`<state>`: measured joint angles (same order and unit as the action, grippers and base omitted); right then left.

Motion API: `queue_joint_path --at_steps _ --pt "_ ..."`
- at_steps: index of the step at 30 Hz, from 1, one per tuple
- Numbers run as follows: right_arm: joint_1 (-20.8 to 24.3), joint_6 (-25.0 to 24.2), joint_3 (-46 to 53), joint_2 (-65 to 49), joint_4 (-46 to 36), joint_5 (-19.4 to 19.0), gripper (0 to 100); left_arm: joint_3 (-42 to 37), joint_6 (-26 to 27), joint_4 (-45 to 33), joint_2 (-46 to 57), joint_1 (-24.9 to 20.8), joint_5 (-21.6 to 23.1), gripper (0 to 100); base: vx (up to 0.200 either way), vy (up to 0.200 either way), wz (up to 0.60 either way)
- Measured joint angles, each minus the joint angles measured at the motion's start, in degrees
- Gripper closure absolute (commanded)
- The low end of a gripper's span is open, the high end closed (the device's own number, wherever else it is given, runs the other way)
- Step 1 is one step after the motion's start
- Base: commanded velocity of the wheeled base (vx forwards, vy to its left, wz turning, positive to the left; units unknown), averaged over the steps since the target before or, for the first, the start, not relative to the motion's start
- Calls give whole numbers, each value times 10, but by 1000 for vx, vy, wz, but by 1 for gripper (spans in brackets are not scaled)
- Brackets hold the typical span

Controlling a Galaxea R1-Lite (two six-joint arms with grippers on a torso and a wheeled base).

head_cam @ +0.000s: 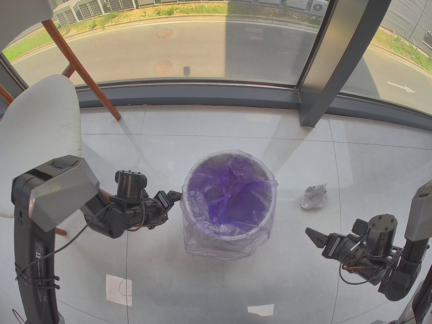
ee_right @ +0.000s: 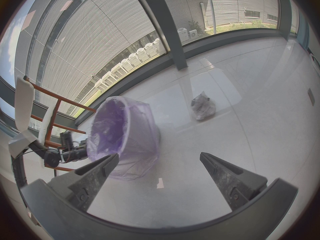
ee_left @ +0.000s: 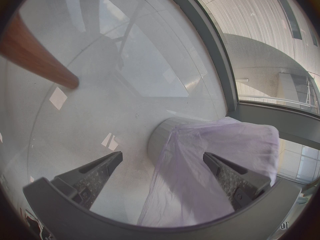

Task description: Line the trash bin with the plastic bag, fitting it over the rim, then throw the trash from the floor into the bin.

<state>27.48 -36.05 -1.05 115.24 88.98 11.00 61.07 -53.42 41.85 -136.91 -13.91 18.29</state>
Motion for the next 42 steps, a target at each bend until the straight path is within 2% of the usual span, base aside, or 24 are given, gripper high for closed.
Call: queue_joint_path --at_steps 2,10,15,24,28,35,42 --pt "-25 21 -5 3 0 -19 0 -26 5 0 24 5 1 0 0 0 0" --pt "-146 157 -56 24 -14 -141 0 -156 13 1 198 17 26 0 0 0 0" --pt "-202 215 -127 44 -65 -182 0 -218 16 0 318 19 51 0 0 0 0" --pt "-247 266 -356 75 -340 -224 0 -273 20 -2 506 19 97 0 0 0 0" --pt "-256 278 -459 94 -433 -233 0 -285 20 -3 579 19 124 0 0 0 0" --pt "-263 290 -627 156 -503 -235 0 -325 26 -2 706 20 172 0 0 0 0" --pt "-269 296 -734 228 -559 -225 0 -386 63 -4 807 21 213 0 0 0 0"
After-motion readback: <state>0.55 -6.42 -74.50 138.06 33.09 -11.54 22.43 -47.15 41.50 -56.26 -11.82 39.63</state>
